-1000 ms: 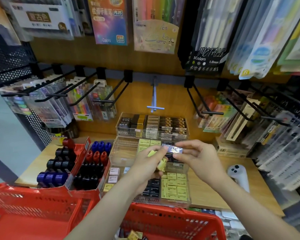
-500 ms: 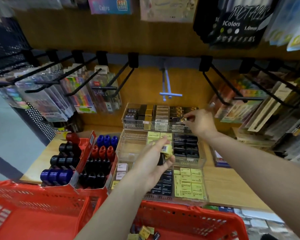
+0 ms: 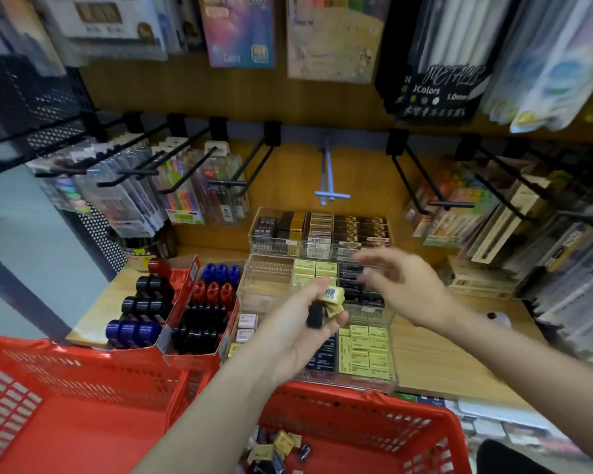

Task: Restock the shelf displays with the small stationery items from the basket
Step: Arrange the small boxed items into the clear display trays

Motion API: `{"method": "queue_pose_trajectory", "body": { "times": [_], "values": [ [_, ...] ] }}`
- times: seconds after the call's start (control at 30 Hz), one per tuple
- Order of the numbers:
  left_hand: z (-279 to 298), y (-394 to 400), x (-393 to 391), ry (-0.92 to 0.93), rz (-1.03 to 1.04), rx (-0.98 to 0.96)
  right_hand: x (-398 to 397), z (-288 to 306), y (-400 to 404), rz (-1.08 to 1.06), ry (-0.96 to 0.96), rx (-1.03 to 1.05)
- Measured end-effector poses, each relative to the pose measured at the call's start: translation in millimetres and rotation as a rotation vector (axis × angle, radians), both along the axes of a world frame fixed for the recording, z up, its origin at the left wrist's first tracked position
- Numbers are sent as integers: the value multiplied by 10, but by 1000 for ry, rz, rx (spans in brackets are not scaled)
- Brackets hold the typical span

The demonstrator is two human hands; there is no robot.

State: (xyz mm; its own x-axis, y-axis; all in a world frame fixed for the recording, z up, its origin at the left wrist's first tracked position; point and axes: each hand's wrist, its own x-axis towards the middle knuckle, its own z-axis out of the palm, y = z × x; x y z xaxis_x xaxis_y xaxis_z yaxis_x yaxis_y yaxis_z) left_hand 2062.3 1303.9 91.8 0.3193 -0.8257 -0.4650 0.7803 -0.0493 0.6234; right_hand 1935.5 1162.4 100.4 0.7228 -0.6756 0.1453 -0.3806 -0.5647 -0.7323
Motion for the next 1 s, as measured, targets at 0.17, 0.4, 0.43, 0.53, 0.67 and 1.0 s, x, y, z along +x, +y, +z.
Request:
{"method": "queue_pose_trajectory", "body": {
  "times": [0.17,0.4,0.43,0.53,0.67,1.0],
  "values": [
    [76,374,-249,-185,-45,-93,-265,211,728,148,-190,329],
    [47,644,-363,-408,-112,-31,-362,119,1070,140,-180,9],
    [37,650,-379,-421,-119,-15,-369,109,1086,142,-161,-21],
    [26,633,-393,-374,-117,-17,-345,86,1089,139,-98,-85],
    [41,608,-340,-188,-84,-105,-290,144,1035,66,-231,355],
    [30,599,-383,-475,-45,-80,-370,182,999,-45,-325,608]
  ]
}}
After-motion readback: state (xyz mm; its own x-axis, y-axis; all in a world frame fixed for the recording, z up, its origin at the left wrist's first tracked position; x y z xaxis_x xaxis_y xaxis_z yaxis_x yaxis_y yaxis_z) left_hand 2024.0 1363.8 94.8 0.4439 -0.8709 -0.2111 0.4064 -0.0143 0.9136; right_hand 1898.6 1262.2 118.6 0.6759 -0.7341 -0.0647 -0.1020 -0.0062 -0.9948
